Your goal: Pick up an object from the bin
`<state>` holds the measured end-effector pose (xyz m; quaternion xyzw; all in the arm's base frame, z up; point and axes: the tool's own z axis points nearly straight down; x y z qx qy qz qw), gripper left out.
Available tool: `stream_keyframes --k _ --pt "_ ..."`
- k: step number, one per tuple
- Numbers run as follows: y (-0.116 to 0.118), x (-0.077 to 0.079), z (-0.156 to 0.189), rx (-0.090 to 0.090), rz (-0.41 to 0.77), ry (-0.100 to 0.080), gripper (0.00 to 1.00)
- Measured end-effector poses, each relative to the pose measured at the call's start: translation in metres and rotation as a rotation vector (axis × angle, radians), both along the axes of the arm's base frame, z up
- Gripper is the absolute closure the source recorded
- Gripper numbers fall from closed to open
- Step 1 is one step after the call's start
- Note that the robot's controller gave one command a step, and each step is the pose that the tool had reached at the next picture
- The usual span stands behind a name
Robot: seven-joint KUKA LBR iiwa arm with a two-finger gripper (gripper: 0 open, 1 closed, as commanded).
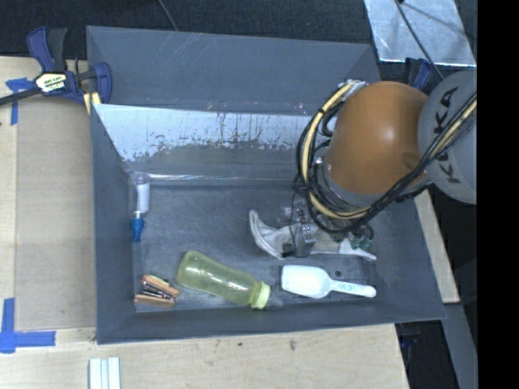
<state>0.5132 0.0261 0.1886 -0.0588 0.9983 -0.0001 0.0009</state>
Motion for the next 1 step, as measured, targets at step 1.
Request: stream_keyframes --k 1 --pt "-0.0053 0.0052 0.0488 0.000 -0.005 0.006 1.00"
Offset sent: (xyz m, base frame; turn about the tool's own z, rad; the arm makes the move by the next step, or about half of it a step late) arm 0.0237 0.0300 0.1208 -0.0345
